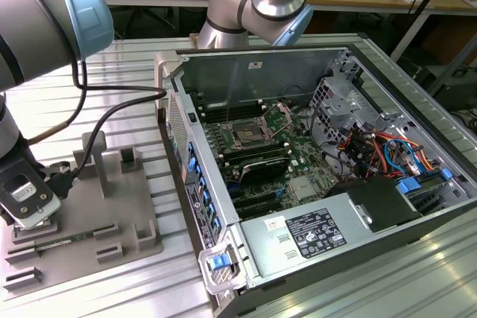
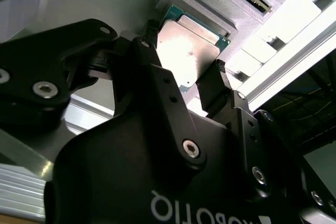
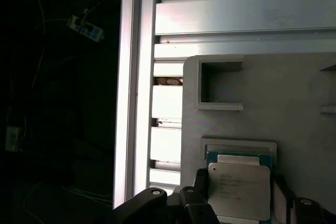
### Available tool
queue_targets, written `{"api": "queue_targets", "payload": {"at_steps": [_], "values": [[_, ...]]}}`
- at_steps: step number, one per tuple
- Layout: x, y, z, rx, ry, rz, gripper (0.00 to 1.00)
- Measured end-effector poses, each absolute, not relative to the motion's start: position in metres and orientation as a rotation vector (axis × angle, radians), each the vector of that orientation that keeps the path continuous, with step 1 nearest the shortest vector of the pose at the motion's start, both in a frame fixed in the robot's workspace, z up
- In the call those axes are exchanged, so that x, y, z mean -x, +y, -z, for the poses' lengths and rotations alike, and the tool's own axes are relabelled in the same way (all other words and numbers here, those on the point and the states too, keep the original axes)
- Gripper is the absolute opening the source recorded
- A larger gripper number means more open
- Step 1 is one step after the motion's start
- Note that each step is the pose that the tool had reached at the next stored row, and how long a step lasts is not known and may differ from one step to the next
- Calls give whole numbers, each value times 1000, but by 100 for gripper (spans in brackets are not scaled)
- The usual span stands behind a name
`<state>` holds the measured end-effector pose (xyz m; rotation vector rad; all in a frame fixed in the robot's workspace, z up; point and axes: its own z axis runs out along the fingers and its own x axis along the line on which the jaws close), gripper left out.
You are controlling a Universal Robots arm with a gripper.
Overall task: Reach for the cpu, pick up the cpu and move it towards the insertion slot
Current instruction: 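Pick up the cpu and move it towards the insertion slot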
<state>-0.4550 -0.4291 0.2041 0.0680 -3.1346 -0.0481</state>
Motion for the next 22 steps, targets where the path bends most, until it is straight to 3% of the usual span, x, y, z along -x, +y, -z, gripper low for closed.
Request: {"api": "queue_targets", "payload": {"at_steps": [22], "values": [[455,-429,-212,-68,-3135,48,55]]}}
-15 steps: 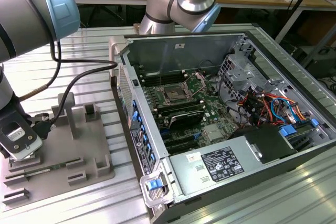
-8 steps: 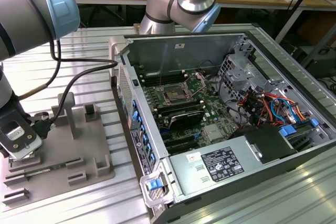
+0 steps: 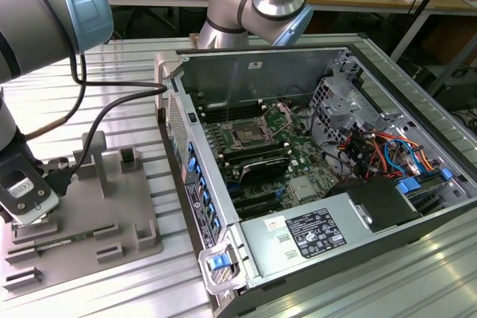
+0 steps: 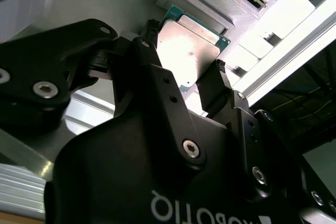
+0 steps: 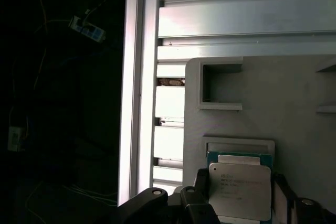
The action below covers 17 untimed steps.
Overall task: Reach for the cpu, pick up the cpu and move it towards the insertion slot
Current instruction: 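Pick up the cpu and move it towards the insertion slot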
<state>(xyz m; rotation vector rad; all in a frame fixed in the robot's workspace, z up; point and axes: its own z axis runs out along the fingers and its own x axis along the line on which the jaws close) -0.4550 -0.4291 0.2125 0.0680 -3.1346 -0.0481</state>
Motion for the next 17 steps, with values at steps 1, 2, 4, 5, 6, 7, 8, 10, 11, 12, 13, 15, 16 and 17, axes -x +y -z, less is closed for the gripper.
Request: {"api": "queue_targets", "payload": {"at_steps": [1,2,4,5,6,7,8,10,11,12,13,15,16,17], "values": [[455,-429,-213,-68,-3135,48,55],[455,-429,-213,-68,-3135,48,55],[455,-429,-213,-68,-3135,48,55],[455,-429,-213,-68,-3135,48,55],[455,-429,-213,-68,-3135,48,55],[455,-429,-213,-68,-3135,48,55],[455,-429,-213,-68,-3135,48,55],[455,-429,-213,-68,-3135,48,55],[455,-429,-214,-68,-3135,48,55],[455,-429,-215,-68,-3134,48,55],[455,-429,-216,-68,-3135,48,55],[455,-429,-217,-68,-3135,48,55],[455,-429,-217,-68,-3135,48,55],[455,-429,-218,-68,-3135,48,55]]}}
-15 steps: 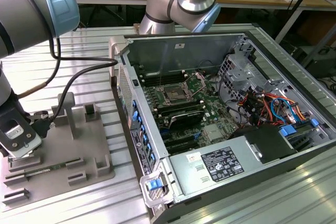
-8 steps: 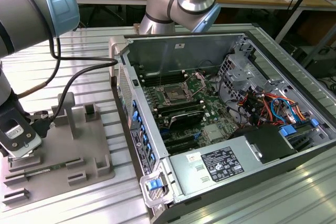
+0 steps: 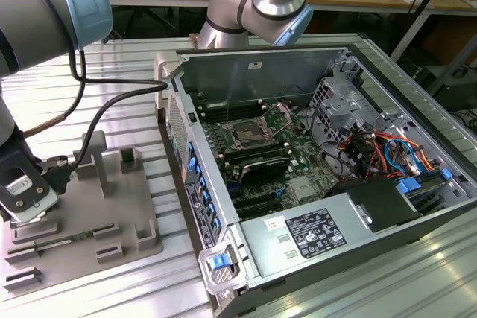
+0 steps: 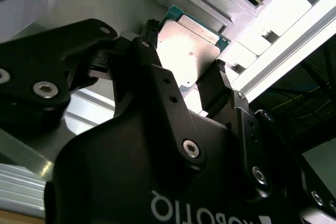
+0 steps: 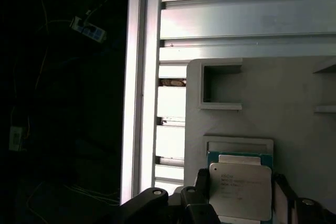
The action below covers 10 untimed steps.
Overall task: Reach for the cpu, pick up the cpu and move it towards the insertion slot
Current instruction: 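Pick up the cpu and move it towards the insertion slot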
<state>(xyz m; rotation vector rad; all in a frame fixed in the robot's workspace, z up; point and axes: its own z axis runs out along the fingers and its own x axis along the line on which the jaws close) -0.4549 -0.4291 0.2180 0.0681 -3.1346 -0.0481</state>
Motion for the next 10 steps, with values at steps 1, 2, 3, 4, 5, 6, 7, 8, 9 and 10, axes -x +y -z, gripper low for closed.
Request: {"api": "queue_targets", "payload": {"at_steps": [1,2,3,4,5,6,7,8,9,10], "values": [[455,-429,-218,-68,-3135,48,55],[455,-429,-219,-68,-3135,48,55],[455,-429,-219,-68,-3135,48,55],[455,-429,-220,-68,-3135,48,55],[455,-429,-221,-68,-3135,48,55],[455,-429,-222,-68,-3135,48,55],[455,-429,-222,-68,-3135,48,55],[455,-429,-223,-68,-3135,48,55],[455,-429,-223,-68,-3135,48,55],[455,-429,-224,-68,-3135,48,55]]}}
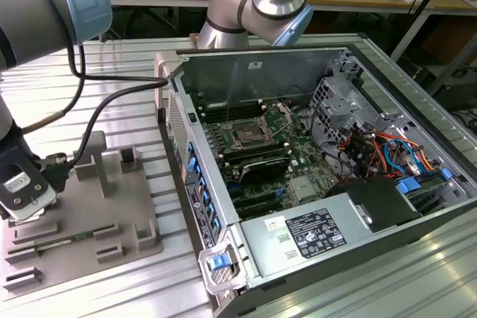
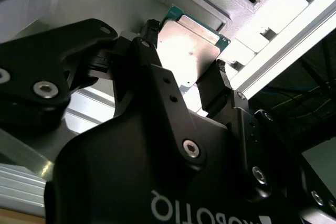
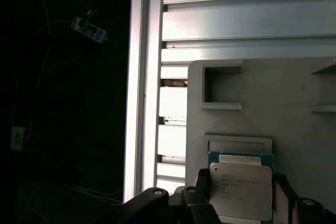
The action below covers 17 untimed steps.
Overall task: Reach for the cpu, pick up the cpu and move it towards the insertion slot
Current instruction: 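Pick up the cpu and move it towards the insertion slot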
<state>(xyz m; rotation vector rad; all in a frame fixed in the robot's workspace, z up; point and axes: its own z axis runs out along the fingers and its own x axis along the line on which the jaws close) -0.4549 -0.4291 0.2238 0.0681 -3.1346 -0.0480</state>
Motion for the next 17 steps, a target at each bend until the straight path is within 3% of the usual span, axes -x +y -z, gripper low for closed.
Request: {"api": "queue_targets", "payload": {"at_steps": [17], "values": [[455,-429,-232,-68,-3135,48,55]]}}
